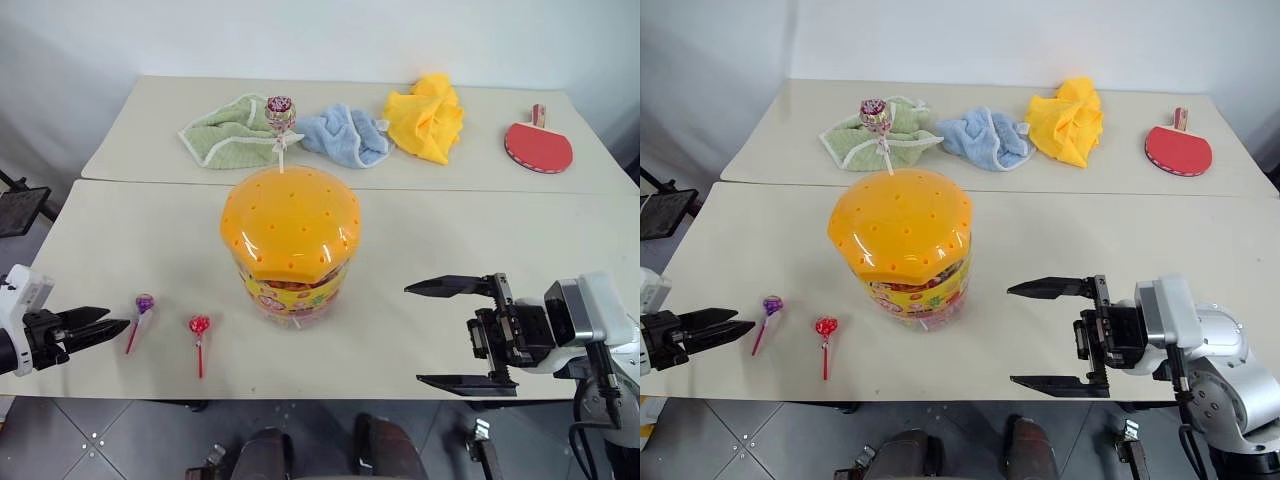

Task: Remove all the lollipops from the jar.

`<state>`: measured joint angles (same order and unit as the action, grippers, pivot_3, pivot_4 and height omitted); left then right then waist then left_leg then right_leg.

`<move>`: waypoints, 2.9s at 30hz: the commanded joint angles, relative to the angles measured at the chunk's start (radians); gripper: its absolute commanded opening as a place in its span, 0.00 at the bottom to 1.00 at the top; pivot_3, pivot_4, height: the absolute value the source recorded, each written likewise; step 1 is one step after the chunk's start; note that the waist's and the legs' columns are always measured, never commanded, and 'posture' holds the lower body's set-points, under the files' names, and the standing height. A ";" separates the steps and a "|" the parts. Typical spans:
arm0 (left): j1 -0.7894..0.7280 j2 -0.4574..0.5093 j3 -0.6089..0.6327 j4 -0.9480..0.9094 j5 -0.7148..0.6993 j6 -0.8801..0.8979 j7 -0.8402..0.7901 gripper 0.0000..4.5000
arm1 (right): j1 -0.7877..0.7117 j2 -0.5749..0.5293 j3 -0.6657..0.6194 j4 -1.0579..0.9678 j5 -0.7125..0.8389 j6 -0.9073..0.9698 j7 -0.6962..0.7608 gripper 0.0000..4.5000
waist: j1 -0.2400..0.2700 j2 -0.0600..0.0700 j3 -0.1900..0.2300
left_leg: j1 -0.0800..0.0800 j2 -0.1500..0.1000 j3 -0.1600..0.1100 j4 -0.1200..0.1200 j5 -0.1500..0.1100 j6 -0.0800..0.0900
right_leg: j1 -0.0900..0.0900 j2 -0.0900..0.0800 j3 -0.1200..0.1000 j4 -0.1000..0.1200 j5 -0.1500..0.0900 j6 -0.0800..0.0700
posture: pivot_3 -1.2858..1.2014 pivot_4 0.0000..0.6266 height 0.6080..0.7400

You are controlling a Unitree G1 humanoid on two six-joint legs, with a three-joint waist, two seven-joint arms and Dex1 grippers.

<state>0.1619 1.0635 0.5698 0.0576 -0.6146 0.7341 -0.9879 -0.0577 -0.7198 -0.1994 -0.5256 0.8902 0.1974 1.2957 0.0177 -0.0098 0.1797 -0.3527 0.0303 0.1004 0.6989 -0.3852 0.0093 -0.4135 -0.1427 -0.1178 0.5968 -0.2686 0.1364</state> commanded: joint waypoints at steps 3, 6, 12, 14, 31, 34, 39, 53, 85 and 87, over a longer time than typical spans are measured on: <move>-0.089 0.013 0.064 0.082 0.010 -0.167 -0.106 1.00 | 0.002 0.040 -0.107 0.024 0.067 -0.013 -0.059 1.00 | 0.002 0.000 0.000 | 0.000 0.000 0.001 0.000 0.000 0.000 | 0.000 0.000 0.000 0.000 0.000 -0.001 | 0.52 0.24 1.00; -0.243 -0.023 0.110 0.052 -0.129 -0.168 -0.155 1.00 | -0.015 0.061 -0.191 0.040 0.150 0.014 -0.152 1.00 | 0.009 0.000 0.000 | 0.000 0.001 0.001 0.001 0.000 0.000 | 0.000 0.000 -0.001 0.001 -0.001 -0.001 | 0.52 0.24 1.00; -0.558 -0.133 0.008 -0.078 -0.302 -0.062 -0.064 1.00 | -0.032 0.054 -0.299 0.053 0.251 0.063 -0.249 1.00 | 0.006 0.000 0.000 | 0.001 0.000 0.000 0.002 0.000 0.000 | 0.000 -0.001 -0.001 0.006 0.000 -0.001 | 0.52 0.24 1.00; -0.684 -0.197 -0.089 -0.102 -0.297 -0.068 -0.038 1.00 | -0.023 0.051 -0.331 0.041 0.274 0.074 -0.272 1.00 | 0.006 0.000 0.000 | 0.002 -0.001 0.000 0.002 0.000 0.000 | 0.000 -0.001 -0.001 0.008 0.000 -0.001 | 0.52 0.24 1.00; -1.082 -0.429 -0.401 0.079 -0.179 -0.098 -0.126 0.92 | 0.002 0.075 -0.352 -0.038 0.277 0.072 -0.342 1.00 | 0.006 0.000 0.000 | 0.000 0.000 0.001 0.006 0.000 0.000 | 0.000 0.001 0.000 0.007 0.000 0.000 | 0.52 0.24 1.00; -1.093 -0.430 -0.402 0.092 -0.177 -0.089 -0.145 0.74 | -0.008 0.086 -0.333 -0.055 0.265 0.070 -0.369 1.00 | 0.006 0.000 0.000 | 0.000 0.000 0.000 0.008 0.000 0.000 | 0.000 0.001 0.000 0.007 0.000 0.000 | 0.52 0.24 1.00; -1.099 -0.424 -0.418 0.095 -0.184 -0.059 -0.202 0.40 | -0.022 0.097 -0.309 -0.066 0.243 0.068 -0.392 1.00 | 0.006 0.000 0.000 | -0.001 0.000 0.000 0.008 0.000 0.000 | 0.000 0.001 0.000 0.007 0.000 0.000 | 0.52 0.24 1.00; -1.157 -0.472 -0.301 0.171 -0.223 -0.065 -0.131 0.01 | -0.080 0.125 -0.248 -0.081 0.276 0.084 -0.422 1.00 | 0.005 0.000 0.000 | -0.001 0.000 -0.002 0.008 0.000 0.000 | 0.000 0.001 -0.001 0.007 0.000 0.000 | 0.52 0.24 1.00; 0.038 -0.028 0.044 0.001 0.125 -0.073 -0.126 0.01 | -0.206 0.000 0.098 0.144 -0.057 0.044 0.139 1.00 | -0.017 0.001 0.001 | 0.000 0.002 -0.001 0.002 -0.001 -0.001 | -0.002 0.001 -0.003 0.006 -0.002 -0.003 | 0.52 0.24 1.00; 0.021 -0.042 0.048 0.008 0.122 -0.096 -0.131 0.10 | -0.200 -0.003 0.086 0.148 -0.058 0.043 0.140 1.00 | -0.019 0.001 0.001 | 0.000 0.002 0.000 0.002 -0.001 -0.002 | -0.002 0.001 -0.003 0.007 -0.002 -0.003 | 0.52 0.24 1.00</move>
<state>0.1924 1.0260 0.5942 0.0767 -0.4748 0.6653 -1.1154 -0.2650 -0.7206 -0.0868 -0.3776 0.8276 0.2584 1.4249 -0.0009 -0.0085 0.1809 -0.3526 0.0323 0.1001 0.7004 -0.3861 0.0077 -0.4159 -0.1422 -0.1205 0.6035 -0.2702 0.1334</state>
